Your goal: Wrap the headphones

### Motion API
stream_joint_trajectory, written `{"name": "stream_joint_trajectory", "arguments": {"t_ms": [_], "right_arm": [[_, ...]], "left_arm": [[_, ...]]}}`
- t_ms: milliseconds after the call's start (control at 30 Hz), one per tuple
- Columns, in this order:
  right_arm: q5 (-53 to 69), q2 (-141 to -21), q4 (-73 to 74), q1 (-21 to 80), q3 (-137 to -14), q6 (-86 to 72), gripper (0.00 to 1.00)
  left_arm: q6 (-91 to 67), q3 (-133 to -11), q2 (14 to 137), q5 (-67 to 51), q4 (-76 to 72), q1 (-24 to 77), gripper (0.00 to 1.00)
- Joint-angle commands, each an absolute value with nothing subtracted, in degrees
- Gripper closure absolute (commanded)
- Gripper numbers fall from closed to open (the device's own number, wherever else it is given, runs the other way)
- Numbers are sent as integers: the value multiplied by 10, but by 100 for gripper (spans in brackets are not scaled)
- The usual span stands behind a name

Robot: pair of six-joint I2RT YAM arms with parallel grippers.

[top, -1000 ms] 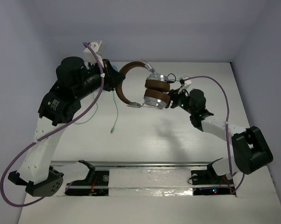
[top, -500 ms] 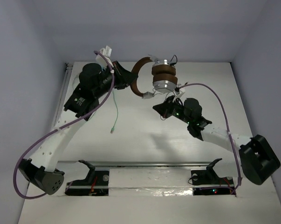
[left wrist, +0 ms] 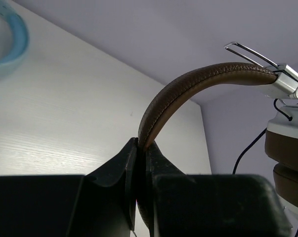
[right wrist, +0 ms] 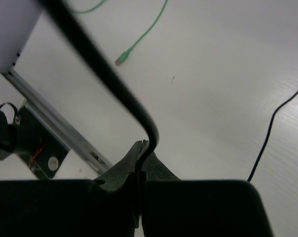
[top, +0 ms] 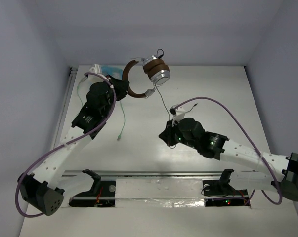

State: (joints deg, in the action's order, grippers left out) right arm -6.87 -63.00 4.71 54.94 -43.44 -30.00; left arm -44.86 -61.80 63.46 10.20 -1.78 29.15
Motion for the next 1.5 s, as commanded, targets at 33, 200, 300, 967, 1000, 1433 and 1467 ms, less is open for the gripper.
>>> {"name": "stream_joint_trajectory", "arguments": {"t_ms": [33,200,300,967,1000,1433,1467], "right_arm": [[-184,-613,219,641,-530,-297,100],[-249,-644,335,721,-615,-301,100],[-303,-692,402,763,-679,-298,100],[-387,-766,518,795,-886,-149,100],[-386,-766,521,790,-888,-142,100],[-460,-758,526,706,-847,-94,100],[-464,-756,525,699,-847,-93,100]], "left_arm": [[-413,-613,573,222,-44,293,100],[-367,-615,562,265,27,293,100],[-344,-609,560,286,55,299,100],[-200,-635,641,289,284,434,100],[-199,-634,637,278,286,434,100],[-130,-598,542,96,344,440,100],[-127,-596,538,91,351,440,100]]}}
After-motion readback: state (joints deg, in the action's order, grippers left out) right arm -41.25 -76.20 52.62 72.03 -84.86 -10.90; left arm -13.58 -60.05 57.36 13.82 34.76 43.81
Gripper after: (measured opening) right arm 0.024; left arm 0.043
